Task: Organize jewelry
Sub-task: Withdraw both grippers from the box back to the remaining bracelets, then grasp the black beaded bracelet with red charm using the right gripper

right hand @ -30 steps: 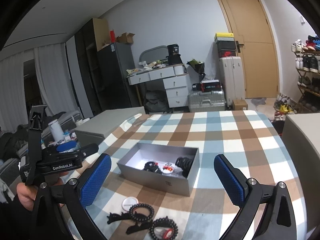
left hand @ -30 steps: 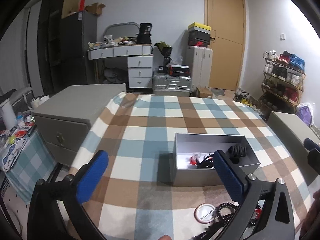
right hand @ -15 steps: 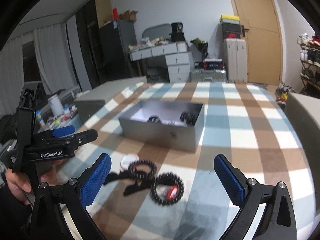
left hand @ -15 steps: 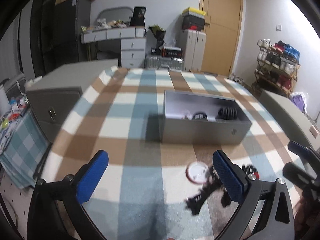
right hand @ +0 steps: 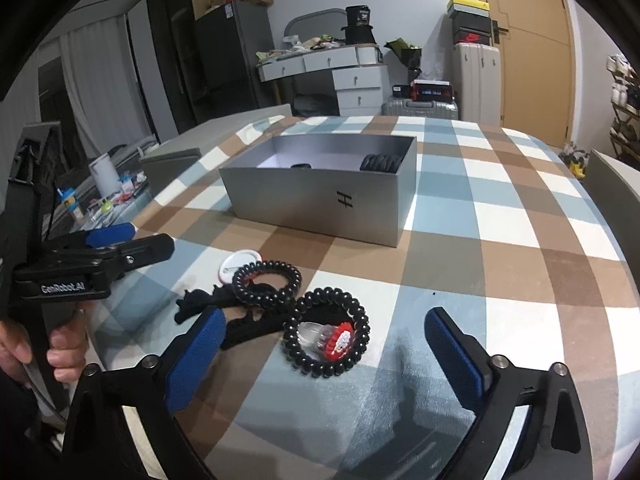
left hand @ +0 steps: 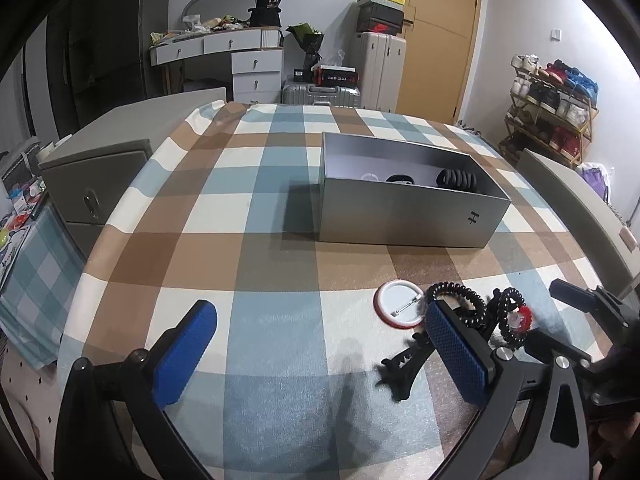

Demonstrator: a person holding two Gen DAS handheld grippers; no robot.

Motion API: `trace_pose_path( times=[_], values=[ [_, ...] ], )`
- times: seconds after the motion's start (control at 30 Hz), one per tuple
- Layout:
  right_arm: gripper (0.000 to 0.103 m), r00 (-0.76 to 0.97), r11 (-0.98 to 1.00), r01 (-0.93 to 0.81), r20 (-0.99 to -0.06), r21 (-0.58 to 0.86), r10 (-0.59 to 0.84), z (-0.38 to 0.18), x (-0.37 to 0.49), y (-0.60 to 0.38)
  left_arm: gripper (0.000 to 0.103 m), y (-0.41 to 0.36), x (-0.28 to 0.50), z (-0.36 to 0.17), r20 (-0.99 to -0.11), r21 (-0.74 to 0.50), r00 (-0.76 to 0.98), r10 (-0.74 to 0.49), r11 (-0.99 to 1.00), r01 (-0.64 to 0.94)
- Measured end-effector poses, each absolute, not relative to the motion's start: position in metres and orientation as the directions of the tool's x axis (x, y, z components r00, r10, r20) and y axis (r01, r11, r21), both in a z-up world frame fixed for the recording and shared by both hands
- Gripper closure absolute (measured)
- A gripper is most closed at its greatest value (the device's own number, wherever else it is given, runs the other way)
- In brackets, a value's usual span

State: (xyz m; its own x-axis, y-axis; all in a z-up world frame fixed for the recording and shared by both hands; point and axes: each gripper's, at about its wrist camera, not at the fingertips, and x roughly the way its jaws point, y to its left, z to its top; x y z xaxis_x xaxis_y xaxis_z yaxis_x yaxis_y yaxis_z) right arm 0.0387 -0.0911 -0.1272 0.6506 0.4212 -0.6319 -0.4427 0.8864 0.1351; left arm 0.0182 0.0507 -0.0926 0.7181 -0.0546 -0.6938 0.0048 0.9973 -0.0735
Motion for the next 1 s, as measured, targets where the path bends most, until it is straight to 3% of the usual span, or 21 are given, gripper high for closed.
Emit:
trace_pose_path(
  times=[0.1,0.2,0.37,0.47,0.5,0.7,1.0],
  values=[
    [0.013,0.663,0.906,-0.411,-0.650,0.099,0.371,-0.133,0.042,-0.090,0.001,0.054,0.018,-0.094,-0.696,-0.059,0.718,-0.028,0.998,-0.018],
    [0.026,0.634,0.903,-0.416,-0.679,0.106,0.371,-0.138,0.046,-0.089,0.001,0.058,0.017,-0.095,-0.698,-0.066,0.716,-0.019,0.997,-0.038],
    [0.036,0.622,0.898,-0.437,-0.701,0.058,0.348,-0.143,0.044,-0.081,0.001,0.061,0.014,-0.094,-0.702,-0.071,0.712,-0.021,0.997,-0.040],
    [0.048,0.636,0.896,-0.443,-0.703,0.007,0.320,-0.143,0.041,-0.075,0.001,0.061,0.014,-0.093,-0.703,-0.068,0.711,-0.024,0.997,-0.034],
    [0.056,0.643,0.897,-0.441,-0.701,-0.008,0.310,-0.143,0.040,-0.073,0.001,0.061,0.013,-0.093,-0.703,-0.068,0.711,-0.026,0.997,-0.030],
    [0.058,0.659,0.898,-0.439,-0.678,0.003,0.325,-0.139,0.036,-0.078,0.001,0.062,0.013,-0.090,-0.700,-0.069,0.713,-0.039,0.998,-0.014],
    [0.058,0.640,0.873,-0.461,-0.622,0.157,0.450,-0.125,0.032,-0.099,0.001,0.057,0.015,-0.085,-0.703,-0.074,0.709,-0.062,0.997,0.013]
  ],
)
